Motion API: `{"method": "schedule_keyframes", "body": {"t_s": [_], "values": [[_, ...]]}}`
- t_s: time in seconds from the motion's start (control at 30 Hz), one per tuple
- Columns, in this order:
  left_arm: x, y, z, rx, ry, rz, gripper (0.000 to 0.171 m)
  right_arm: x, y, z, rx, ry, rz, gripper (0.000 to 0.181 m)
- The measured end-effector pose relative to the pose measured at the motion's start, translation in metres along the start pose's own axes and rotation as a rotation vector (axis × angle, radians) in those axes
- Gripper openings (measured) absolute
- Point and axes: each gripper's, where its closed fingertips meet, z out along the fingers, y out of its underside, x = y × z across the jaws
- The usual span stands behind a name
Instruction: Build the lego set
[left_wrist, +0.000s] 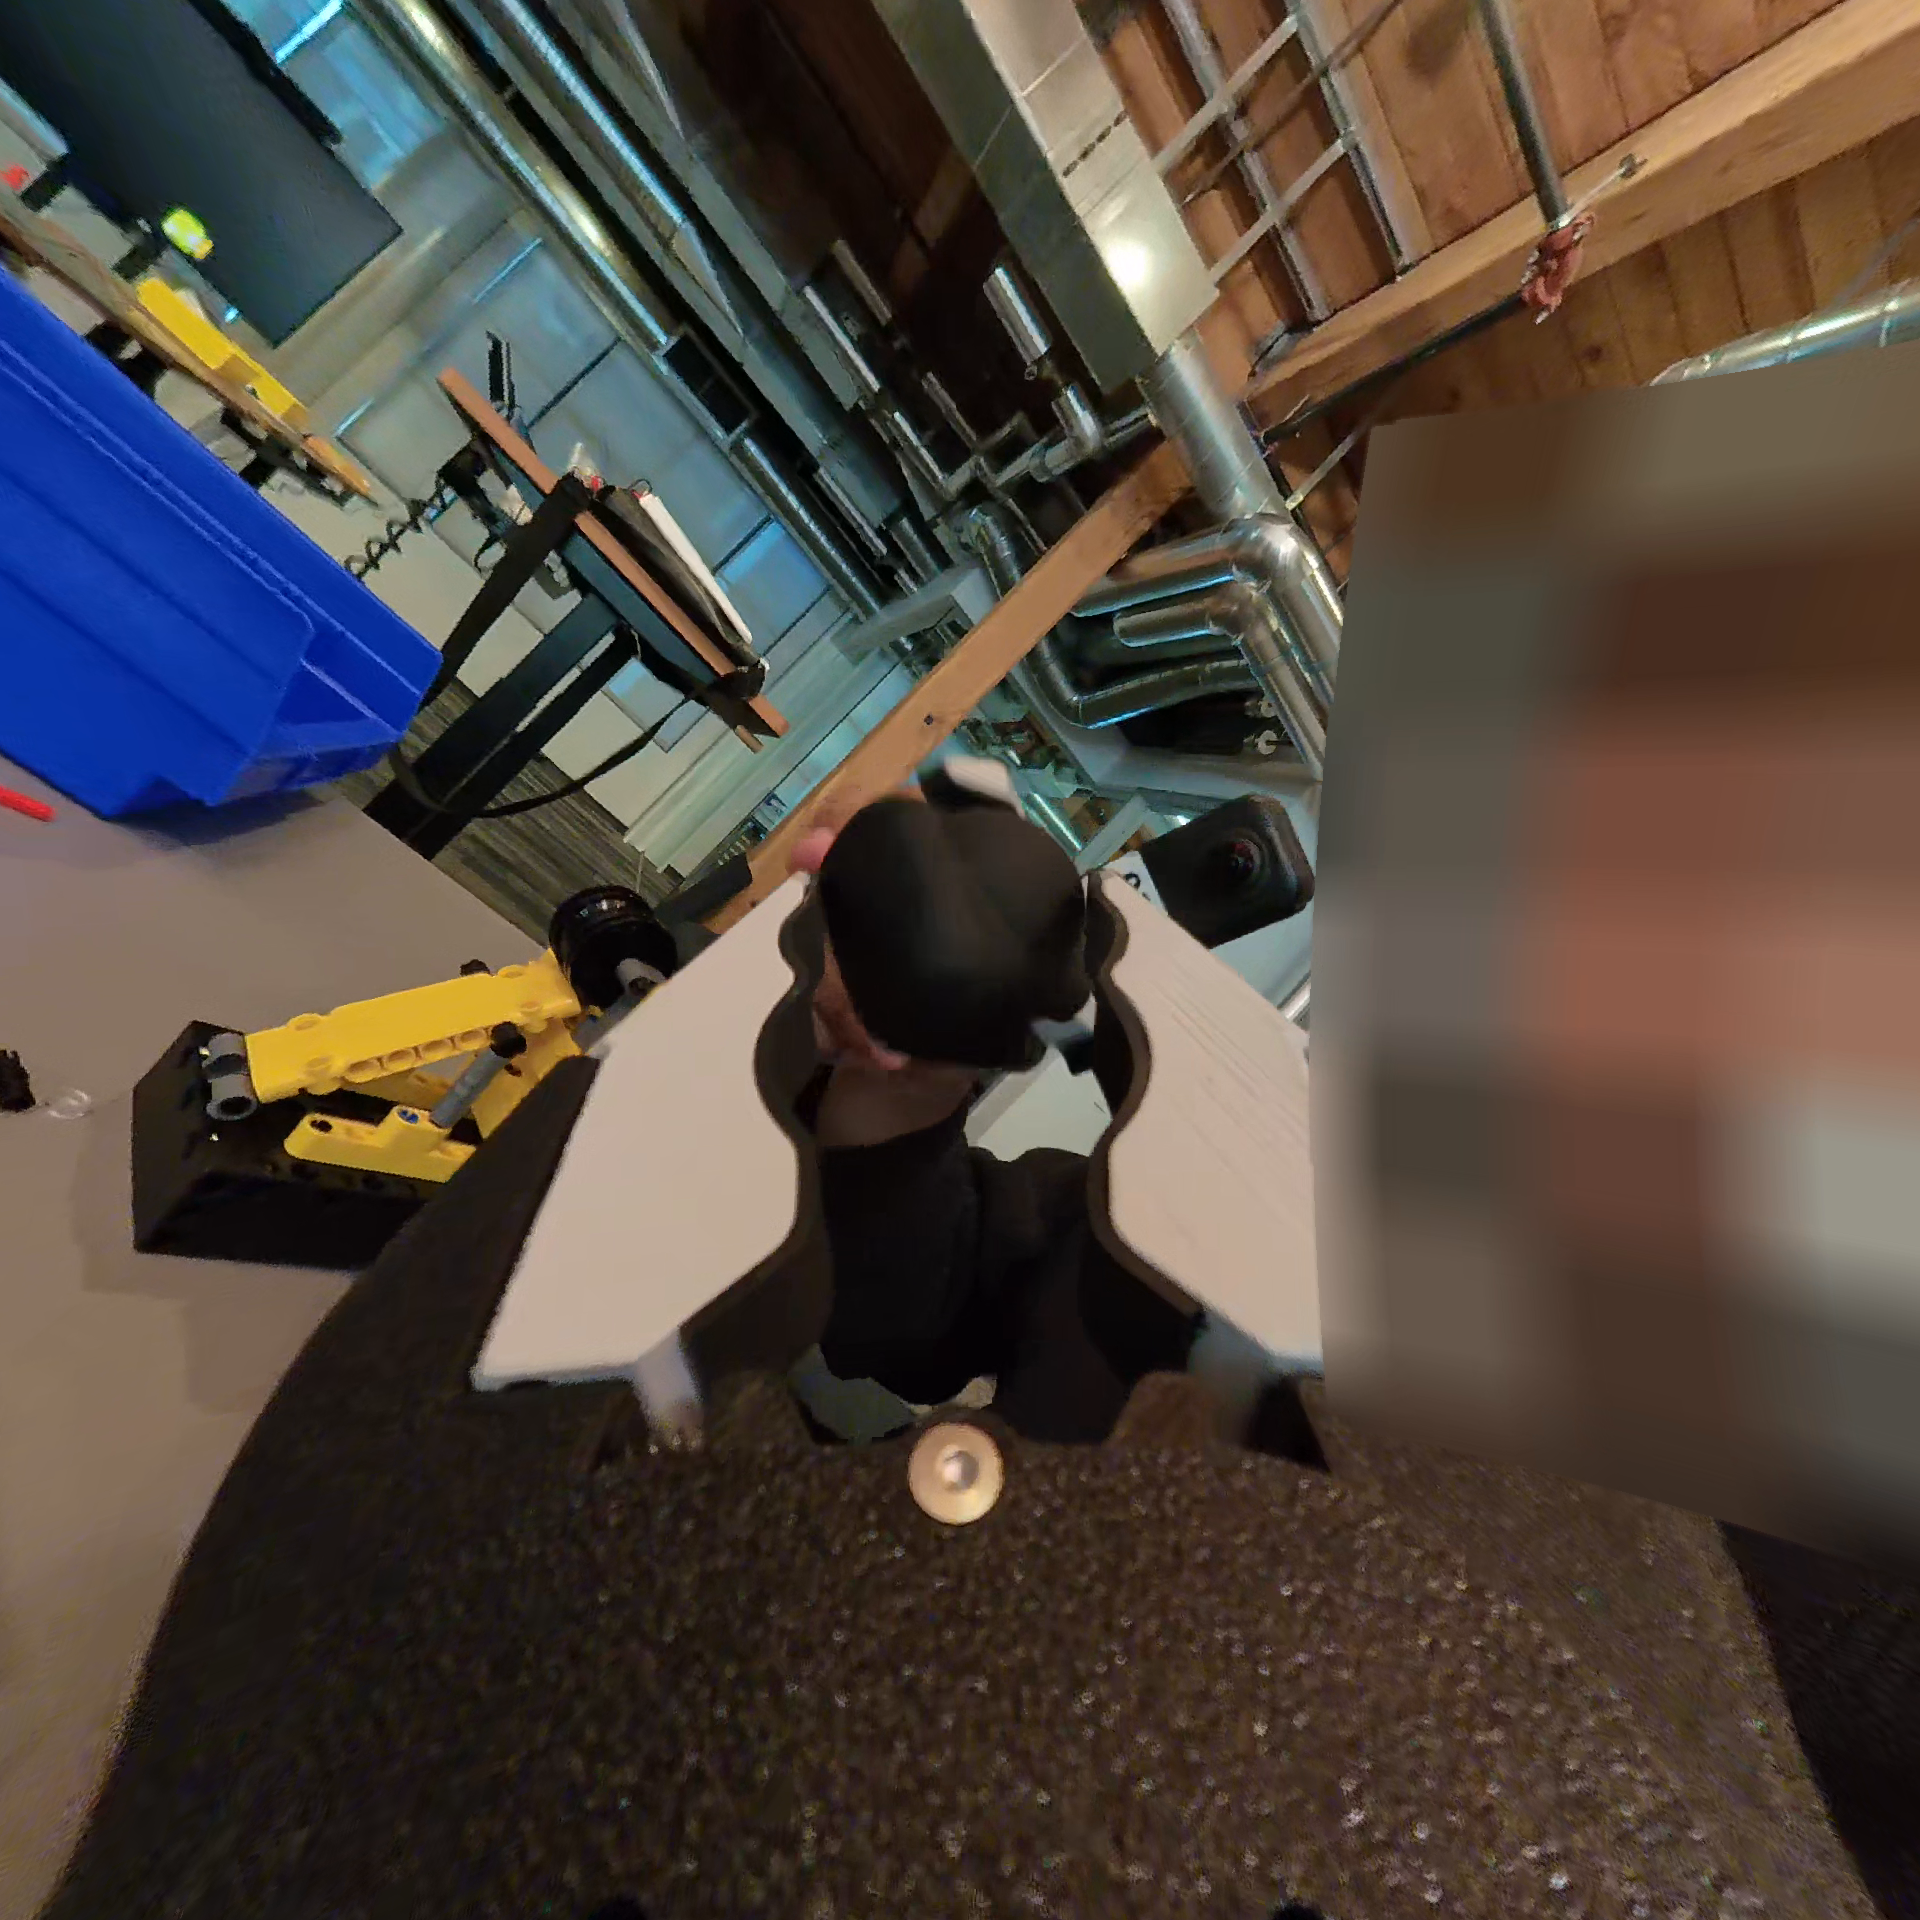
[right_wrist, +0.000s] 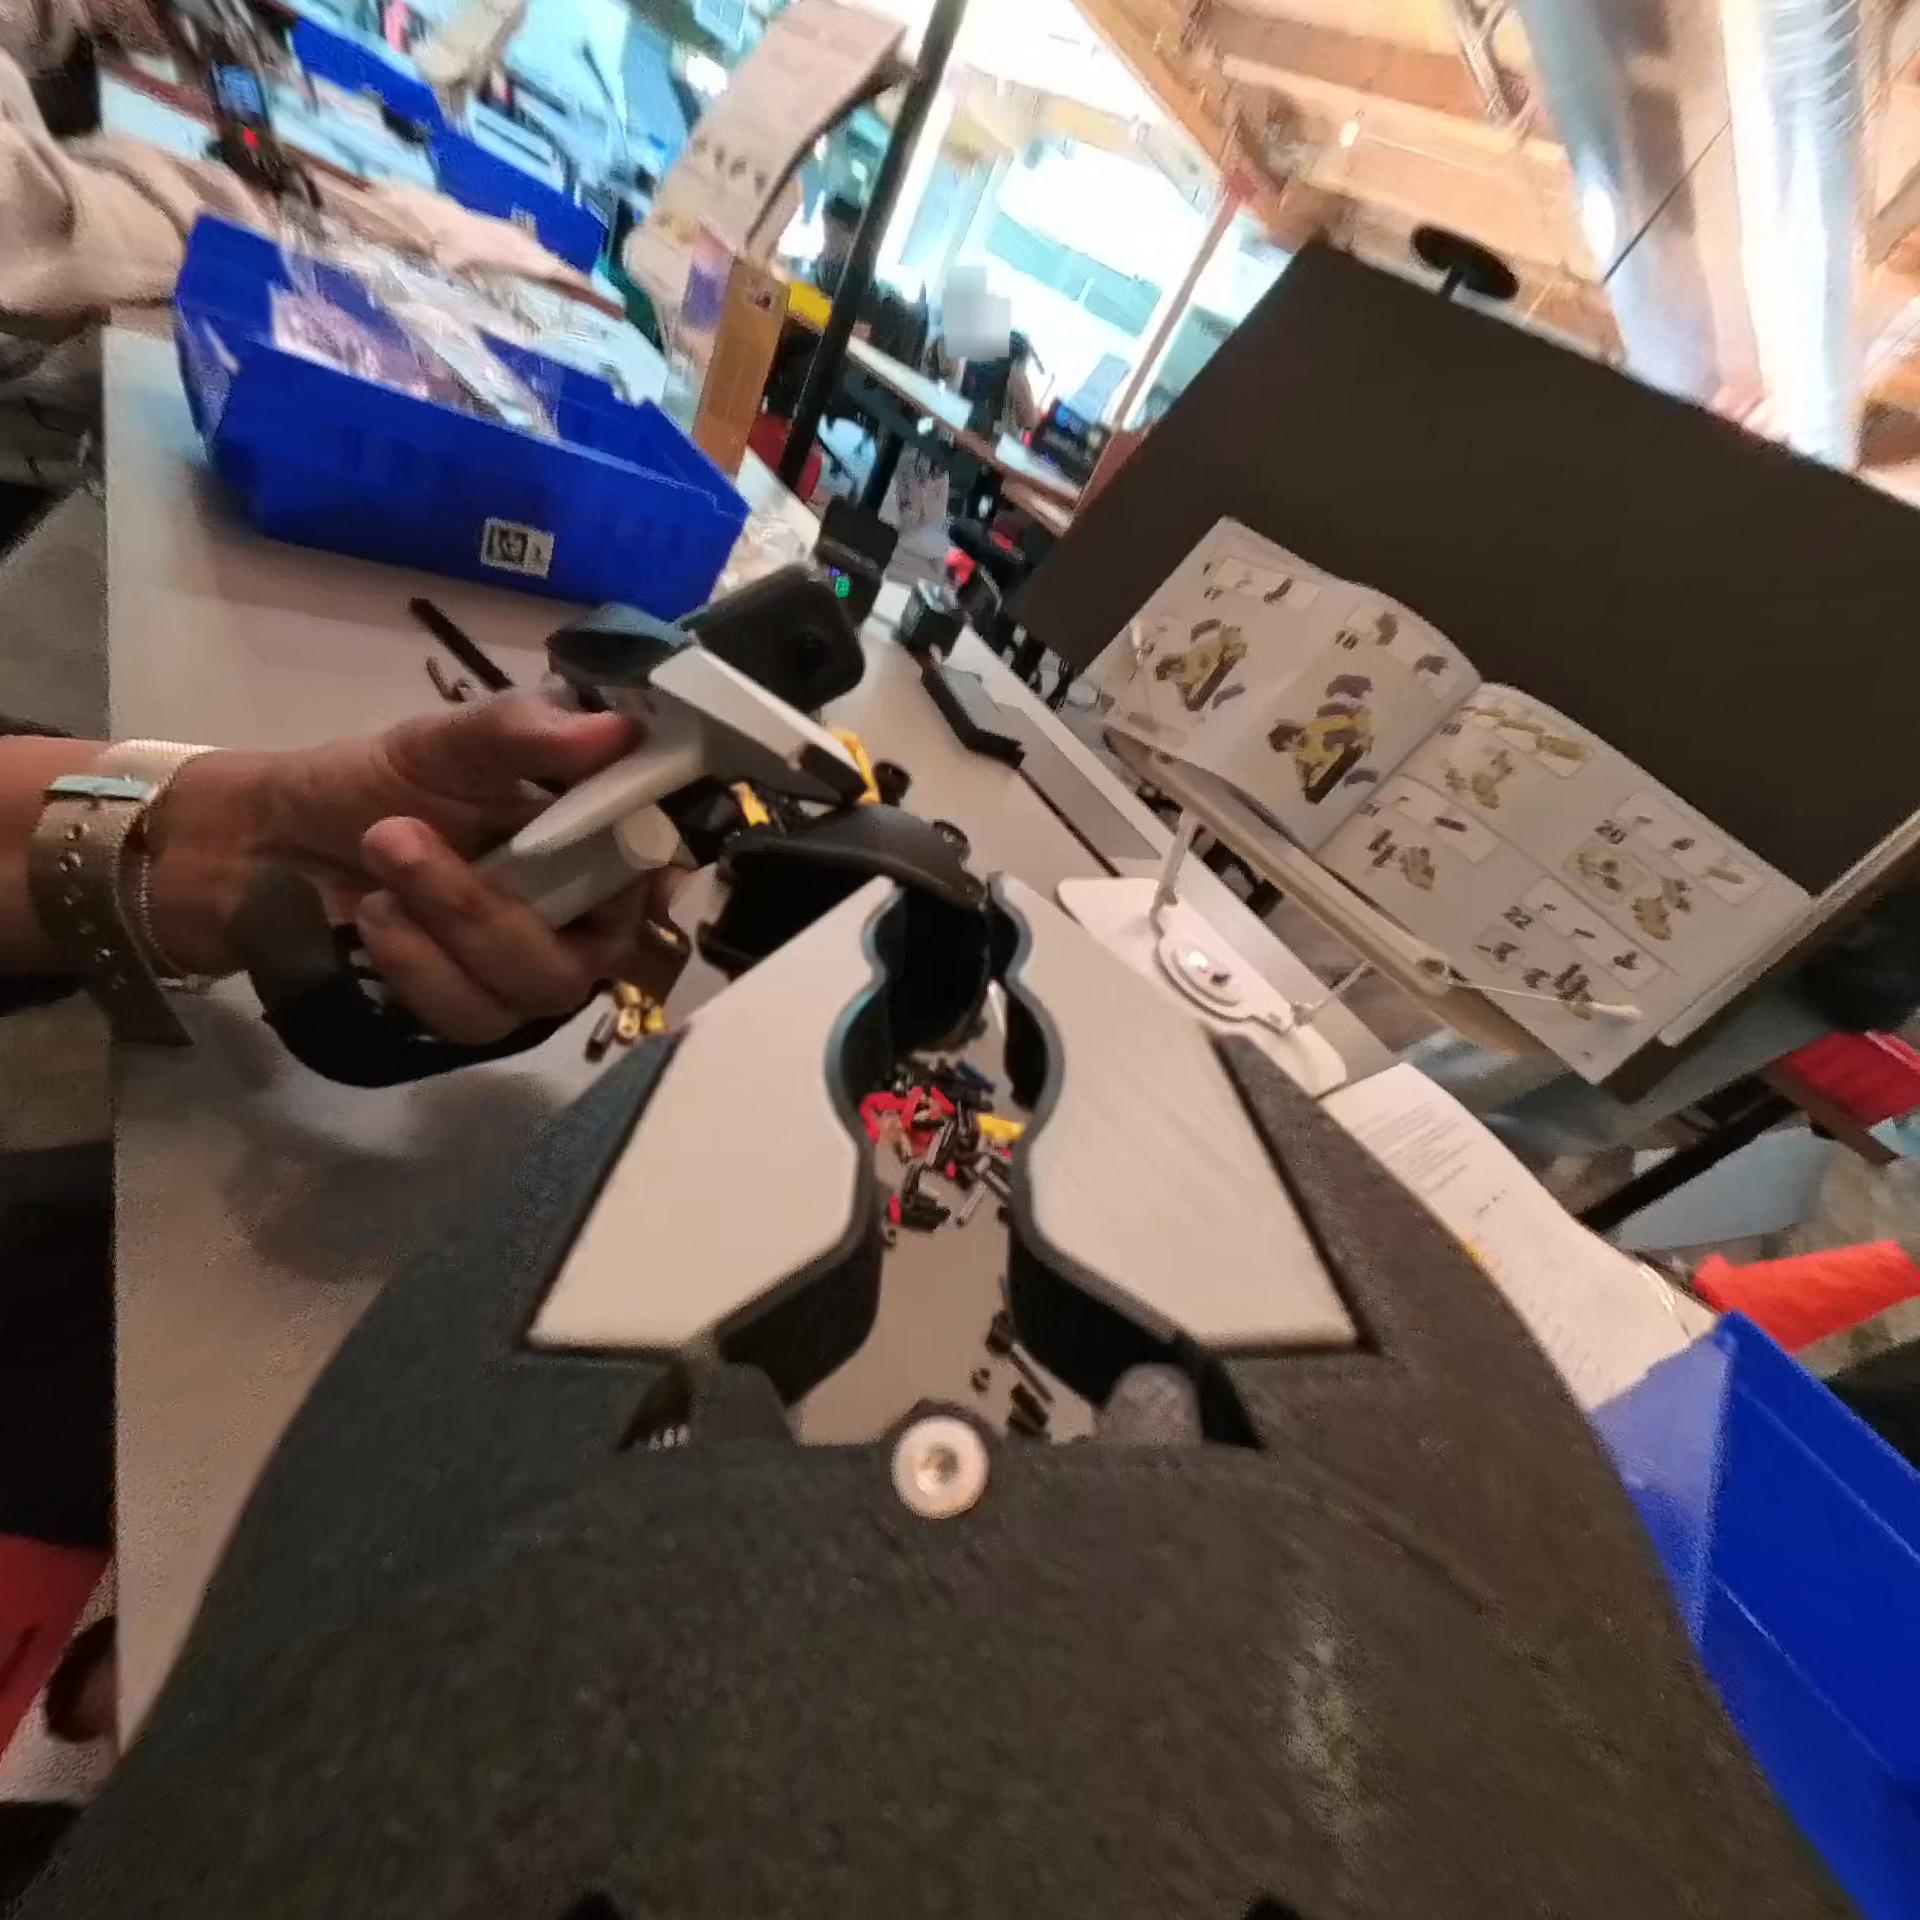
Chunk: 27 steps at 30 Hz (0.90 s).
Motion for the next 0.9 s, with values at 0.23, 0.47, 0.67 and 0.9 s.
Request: {"method": "schedule_keyframes", "body": {"t_s": [0.23, 0.47, 0.67, 0.9], "values": [[-0.015, -0.021, -0.011, 0.098, -0.049, 0.03, 0.0, 0.011, 0.021, 0.001, -0.095, -0.019, -0.018, 0.026], [-0.023, 0.002, 0.002, -0.044, -0.119, 0.102, 0.0, 0.002, 0.052, 0.016, -0.209, -0.076, -0.136, 0.008], [-0.015, -0.015, -0.01, 0.013, -0.174, 0.196, 0.0, 0.012, 0.05, 0.019, -0.226, -0.034, -0.202, 0.0], [-0.04, -0.017, -0.035, -0.085, -0.468, 0.316, 0.016, 0.035, 0.042, 0.006, -0.238, 0.02, -0.141, 0.0]]}}
